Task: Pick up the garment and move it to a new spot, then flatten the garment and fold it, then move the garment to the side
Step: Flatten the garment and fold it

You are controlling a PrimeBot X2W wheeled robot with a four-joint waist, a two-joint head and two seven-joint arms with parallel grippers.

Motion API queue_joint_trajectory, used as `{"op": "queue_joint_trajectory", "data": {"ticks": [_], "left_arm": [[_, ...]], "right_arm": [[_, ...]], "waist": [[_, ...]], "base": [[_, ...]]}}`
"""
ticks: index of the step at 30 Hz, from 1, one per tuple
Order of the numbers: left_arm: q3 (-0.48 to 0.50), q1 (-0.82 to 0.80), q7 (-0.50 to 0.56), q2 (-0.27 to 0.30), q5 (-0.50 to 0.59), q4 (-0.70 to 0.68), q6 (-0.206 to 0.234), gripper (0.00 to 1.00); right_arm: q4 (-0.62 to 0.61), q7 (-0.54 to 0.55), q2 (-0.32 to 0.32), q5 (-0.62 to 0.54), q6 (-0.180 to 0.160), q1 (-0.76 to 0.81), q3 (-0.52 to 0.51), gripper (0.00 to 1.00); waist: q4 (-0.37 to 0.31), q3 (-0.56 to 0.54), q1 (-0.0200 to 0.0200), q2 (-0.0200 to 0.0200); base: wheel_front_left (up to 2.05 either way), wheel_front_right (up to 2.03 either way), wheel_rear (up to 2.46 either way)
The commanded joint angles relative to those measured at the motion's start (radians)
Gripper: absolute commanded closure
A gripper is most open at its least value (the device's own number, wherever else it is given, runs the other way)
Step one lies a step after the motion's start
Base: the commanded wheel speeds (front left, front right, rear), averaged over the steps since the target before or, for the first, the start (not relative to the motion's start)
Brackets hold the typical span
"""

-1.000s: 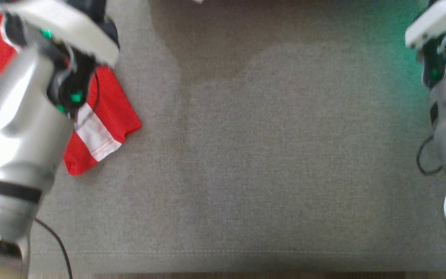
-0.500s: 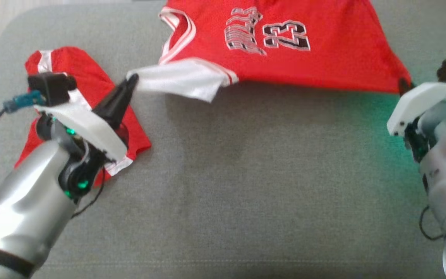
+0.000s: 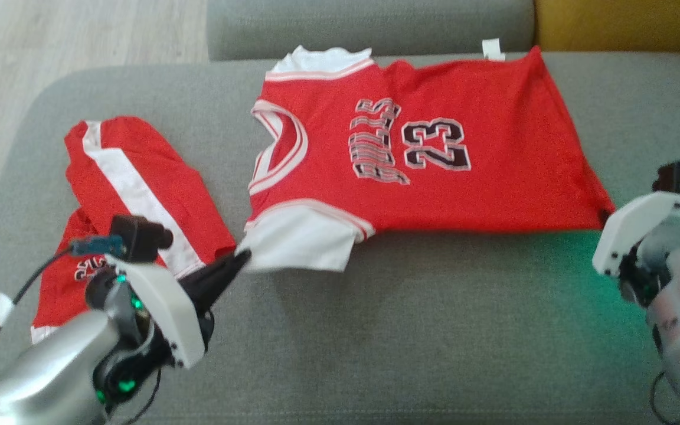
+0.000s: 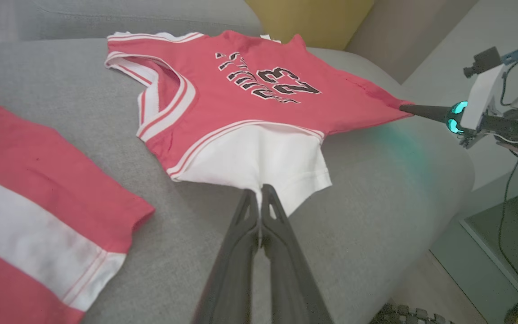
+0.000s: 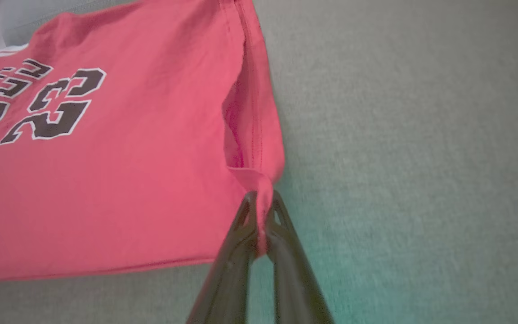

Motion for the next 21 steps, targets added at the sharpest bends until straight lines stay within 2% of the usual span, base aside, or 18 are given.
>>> {"op": "queue_joint_trajectory", "data": {"ticks": [1, 11, 17, 21], "left_arm": [[0.034, -0.021, 0.013, 0.061, -0.014, -0.045, -0.006, 1.00], [-0.015, 0.068, 0.132, 0.154, -0.098, -0.214, 0.004, 1.00], [-0.014, 0.085, 0.165, 0.192, -0.123, -0.289, 0.033, 1.00], [0.005, 0.069, 0.152, 0.196, -0.118, -0.306, 0.049, 1.00]], "right_arm": [[-0.058, 0.034, -0.018, 0.039, -0.001, 0.024, 0.047, 1.00], [-0.323, 0.300, -0.126, 0.271, -0.001, 0.216, 0.188, 1.00], [-0.478, 0.421, -0.194, 0.336, -0.001, 0.308, 0.191, 1.00], [-0.552, 0.449, -0.201, 0.337, -0.001, 0.323, 0.150, 1.00]], "waist": [[-0.004, -0.028, 0.0001, -0.0001], [-0.013, -0.088, 0.0001, -0.0001], [-0.018, -0.089, 0.0001, -0.0001], [-0.024, -0.071, 0.0001, -0.0001]], "base": [[0.00, 0.00, 0.00], [0.00, 0.00, 0.00], [0.00, 0.00, 0.00], [0.00, 0.00, 0.00]]}}
